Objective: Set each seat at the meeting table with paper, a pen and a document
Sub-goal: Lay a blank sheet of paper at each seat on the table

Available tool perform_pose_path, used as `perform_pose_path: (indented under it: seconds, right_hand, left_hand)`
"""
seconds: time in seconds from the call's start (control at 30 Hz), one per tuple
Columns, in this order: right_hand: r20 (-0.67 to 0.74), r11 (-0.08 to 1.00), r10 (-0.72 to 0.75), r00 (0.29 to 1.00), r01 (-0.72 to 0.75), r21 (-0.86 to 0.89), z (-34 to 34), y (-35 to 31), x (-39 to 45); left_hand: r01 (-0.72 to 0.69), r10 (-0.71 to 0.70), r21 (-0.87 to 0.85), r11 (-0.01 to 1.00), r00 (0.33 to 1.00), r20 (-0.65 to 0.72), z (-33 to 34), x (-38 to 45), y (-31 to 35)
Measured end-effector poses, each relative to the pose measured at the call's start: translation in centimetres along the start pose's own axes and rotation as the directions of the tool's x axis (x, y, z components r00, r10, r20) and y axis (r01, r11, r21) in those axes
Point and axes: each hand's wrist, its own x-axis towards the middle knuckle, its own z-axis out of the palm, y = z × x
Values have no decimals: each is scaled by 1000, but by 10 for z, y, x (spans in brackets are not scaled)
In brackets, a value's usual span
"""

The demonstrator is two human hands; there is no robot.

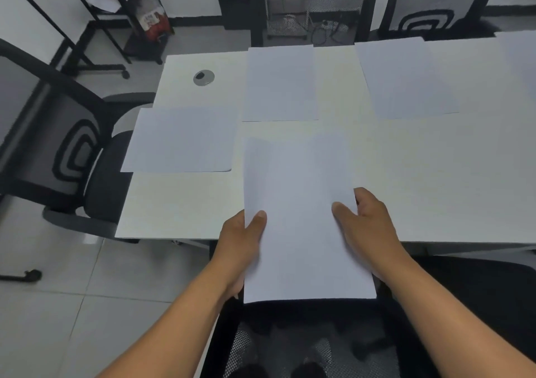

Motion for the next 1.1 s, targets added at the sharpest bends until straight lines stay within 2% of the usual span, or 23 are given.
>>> perform_pose_path:
  seconds: [0.27,0.47,0.6,0.87,1.1]
  right_hand:
    - [-213,996,93,973,-92,14,19,20,19]
    - [-197,994,104,975,-105,6,21,32,33]
    - [-203,992,86,975,-103,-72,14,42,41]
    - [-291,960,-81,953,-3,-280,-4,59,60]
    - [-323,883,-126,938,-42,-468,-11,59,76]
  left_hand:
    - [50,-49,-35,998,998,26,-4,28,-13]
    - [67,-63,-63,996,997,54,-10,39,-13]
    - [82,-75,-106,991,994,75,-12,40,-11]
    - [89,-79,-172,981,995,69,-18,36,-7]
    - [30,-12,-265,964,997,70,-25,26,11]
